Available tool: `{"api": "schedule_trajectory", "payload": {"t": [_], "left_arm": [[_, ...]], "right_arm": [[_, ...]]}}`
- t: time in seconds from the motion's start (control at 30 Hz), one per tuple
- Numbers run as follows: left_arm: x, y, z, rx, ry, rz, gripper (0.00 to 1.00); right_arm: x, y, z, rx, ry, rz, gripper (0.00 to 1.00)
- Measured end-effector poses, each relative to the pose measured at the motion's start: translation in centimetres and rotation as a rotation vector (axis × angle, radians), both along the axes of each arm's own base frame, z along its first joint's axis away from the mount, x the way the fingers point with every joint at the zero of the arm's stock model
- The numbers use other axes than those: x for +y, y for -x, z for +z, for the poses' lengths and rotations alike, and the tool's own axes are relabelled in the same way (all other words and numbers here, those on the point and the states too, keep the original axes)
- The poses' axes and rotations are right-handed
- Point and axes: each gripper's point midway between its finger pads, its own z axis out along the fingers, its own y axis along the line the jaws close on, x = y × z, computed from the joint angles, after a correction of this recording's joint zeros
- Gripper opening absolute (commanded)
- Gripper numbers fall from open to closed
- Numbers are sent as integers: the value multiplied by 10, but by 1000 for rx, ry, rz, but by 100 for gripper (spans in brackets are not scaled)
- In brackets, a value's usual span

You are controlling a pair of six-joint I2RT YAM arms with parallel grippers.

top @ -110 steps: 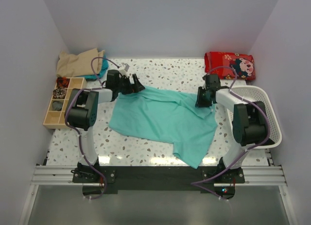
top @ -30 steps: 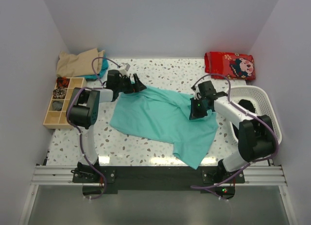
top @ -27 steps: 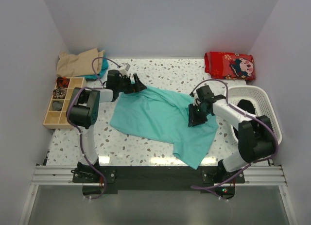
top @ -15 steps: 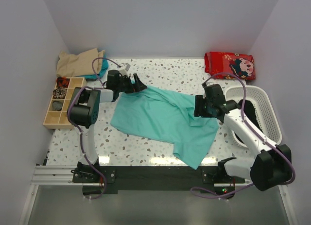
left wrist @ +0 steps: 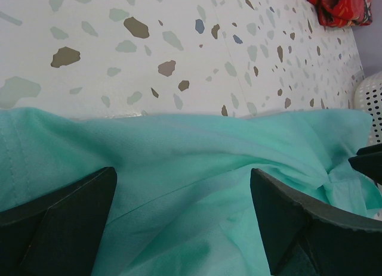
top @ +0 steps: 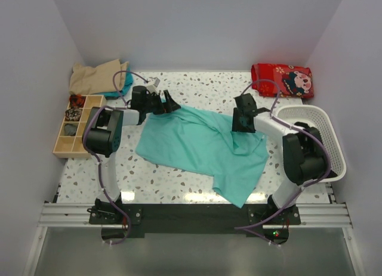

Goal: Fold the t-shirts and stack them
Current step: Fold the flattened tshirt in 1/3 of the way

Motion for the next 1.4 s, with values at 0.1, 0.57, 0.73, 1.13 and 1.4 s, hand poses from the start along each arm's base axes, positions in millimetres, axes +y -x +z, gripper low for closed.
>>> {"api": "schedule_trajectory", "payload": {"t": [0.1, 0.57, 0.73, 1.13, 1.4], "left_arm": [[0, 0, 0, 0, 0, 0, 100], [0, 0, 0, 0, 1, -3, 100], [-1, 0, 0, 0, 3, -6, 100], [-2, 0, 0, 0, 6, -11, 100], [-4, -1, 0, -3, 12, -21, 100]], "right_arm": [[5, -16, 3, -33, -8, 1, 54], [13, -42, -8, -34, -4, 11, 54], [6, -20, -24, 30, 17, 13, 53], [7, 28, -2, 19, -70, 45, 50], [28, 47, -8, 74, -150, 107, 50]]}}
